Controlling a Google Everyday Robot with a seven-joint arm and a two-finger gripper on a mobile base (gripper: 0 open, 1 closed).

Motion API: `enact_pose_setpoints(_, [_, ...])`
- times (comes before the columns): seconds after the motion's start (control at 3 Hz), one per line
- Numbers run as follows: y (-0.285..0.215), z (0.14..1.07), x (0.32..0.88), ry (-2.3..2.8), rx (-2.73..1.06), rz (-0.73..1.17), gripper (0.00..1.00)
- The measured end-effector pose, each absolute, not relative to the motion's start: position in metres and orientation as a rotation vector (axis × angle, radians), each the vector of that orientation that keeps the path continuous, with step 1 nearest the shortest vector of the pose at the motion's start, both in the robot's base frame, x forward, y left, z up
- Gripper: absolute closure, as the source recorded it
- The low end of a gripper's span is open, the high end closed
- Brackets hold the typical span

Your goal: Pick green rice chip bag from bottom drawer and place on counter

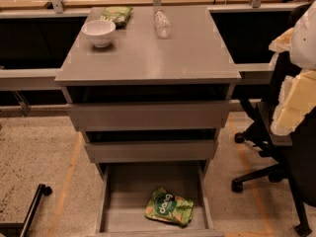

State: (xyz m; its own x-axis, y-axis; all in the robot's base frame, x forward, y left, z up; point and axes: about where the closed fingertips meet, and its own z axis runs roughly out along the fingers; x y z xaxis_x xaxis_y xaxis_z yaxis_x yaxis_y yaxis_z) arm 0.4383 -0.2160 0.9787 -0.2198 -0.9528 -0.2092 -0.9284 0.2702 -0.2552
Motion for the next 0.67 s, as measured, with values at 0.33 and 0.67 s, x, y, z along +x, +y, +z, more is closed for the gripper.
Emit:
enact_pose_setpoints(0.33, [-0.216, 0.979, 0.438, 2.225, -1.719, -0.107, 0.0])
enact_pose_setpoints(0.67, [-0.204, 0.971, 0.456, 2.177, -1.681, -0.032, 0.0])
